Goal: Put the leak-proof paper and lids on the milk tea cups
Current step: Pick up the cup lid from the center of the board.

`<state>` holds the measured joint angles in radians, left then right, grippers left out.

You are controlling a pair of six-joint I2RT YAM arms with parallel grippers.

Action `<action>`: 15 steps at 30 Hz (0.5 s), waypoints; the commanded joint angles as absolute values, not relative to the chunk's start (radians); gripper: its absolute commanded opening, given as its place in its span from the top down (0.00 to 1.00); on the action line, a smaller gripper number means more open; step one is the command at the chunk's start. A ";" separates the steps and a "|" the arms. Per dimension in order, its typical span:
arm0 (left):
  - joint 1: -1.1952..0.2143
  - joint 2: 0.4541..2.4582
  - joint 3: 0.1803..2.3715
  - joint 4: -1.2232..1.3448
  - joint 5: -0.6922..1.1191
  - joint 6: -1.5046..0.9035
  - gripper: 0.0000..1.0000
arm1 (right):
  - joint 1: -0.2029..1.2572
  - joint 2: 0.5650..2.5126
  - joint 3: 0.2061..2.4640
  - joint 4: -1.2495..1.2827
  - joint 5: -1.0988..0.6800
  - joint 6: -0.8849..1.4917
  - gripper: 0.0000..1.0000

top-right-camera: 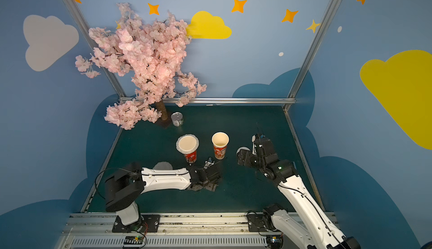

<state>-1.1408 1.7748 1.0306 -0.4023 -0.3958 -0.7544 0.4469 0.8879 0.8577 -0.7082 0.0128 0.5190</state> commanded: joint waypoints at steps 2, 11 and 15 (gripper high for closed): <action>-1.142 1.783 1.048 -0.421 -0.401 -0.743 0.17 | 0.451 0.879 0.845 -0.706 0.003 0.527 0.06; -1.164 1.745 1.074 -0.479 -0.404 -0.749 0.19 | 0.451 0.876 0.846 -0.706 0.000 0.529 0.06; -1.172 1.697 1.088 -0.522 -0.393 -0.763 0.20 | 0.453 0.876 0.853 -0.710 0.000 0.529 0.05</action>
<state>-1.1667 1.7569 1.0580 -0.4622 -0.3954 -0.7521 0.4477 0.8875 0.8577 -0.7086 0.0059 0.5198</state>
